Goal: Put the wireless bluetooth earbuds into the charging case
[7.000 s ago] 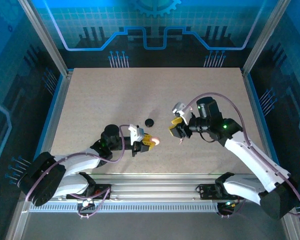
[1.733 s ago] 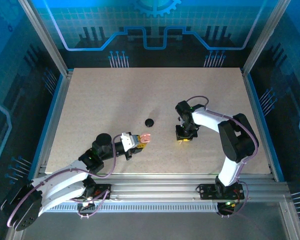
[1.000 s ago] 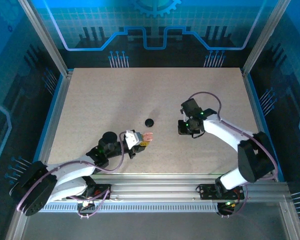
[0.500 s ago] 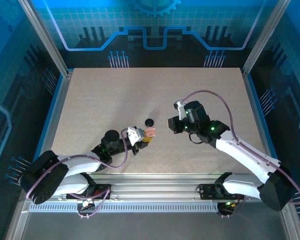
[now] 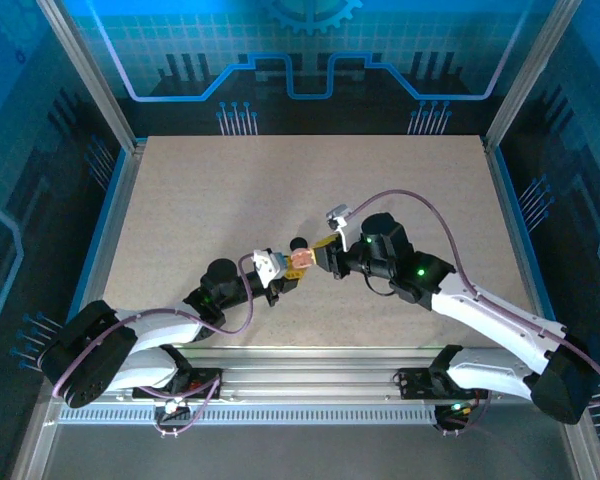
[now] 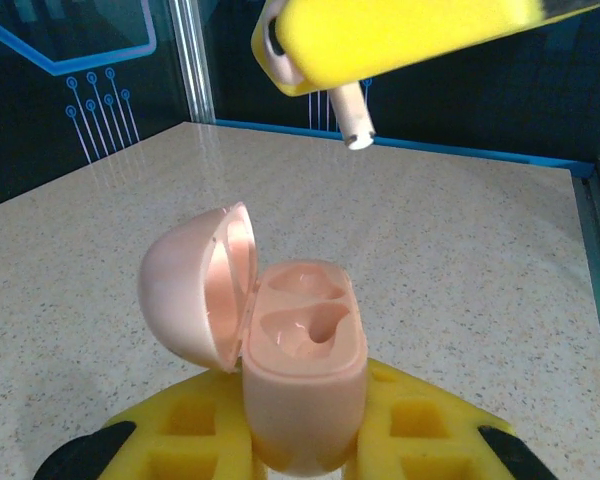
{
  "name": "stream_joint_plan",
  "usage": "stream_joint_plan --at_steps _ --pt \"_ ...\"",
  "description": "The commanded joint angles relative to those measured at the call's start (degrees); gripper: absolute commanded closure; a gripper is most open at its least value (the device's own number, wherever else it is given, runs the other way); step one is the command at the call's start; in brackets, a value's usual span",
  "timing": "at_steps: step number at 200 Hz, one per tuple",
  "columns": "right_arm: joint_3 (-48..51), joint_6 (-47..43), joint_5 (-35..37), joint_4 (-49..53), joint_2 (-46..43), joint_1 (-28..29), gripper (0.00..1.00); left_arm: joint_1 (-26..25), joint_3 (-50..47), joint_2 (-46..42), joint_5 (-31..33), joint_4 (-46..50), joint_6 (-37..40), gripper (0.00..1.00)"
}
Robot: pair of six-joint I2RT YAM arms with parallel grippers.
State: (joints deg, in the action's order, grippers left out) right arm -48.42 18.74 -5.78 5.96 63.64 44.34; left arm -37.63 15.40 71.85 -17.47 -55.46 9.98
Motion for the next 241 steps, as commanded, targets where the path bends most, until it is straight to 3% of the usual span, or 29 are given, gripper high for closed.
stream_joint_plan --at_steps 1,128,241 --pt "0.22 -2.16 -2.47 -3.46 0.64 1.46 0.80 -0.34 1.80 0.04 0.60 -2.54 -1.33 0.94" --pt "-3.26 -5.38 0.40 -2.62 6.04 3.12 0.81 -0.34 1.40 -2.14 0.38 -2.65 -2.24 0.94" --pt "-2.99 -10.22 5.57 -4.18 2.83 4.60 0.80 -0.30 2.37 -1.37 -0.27 -2.94 -6.77 0.94"
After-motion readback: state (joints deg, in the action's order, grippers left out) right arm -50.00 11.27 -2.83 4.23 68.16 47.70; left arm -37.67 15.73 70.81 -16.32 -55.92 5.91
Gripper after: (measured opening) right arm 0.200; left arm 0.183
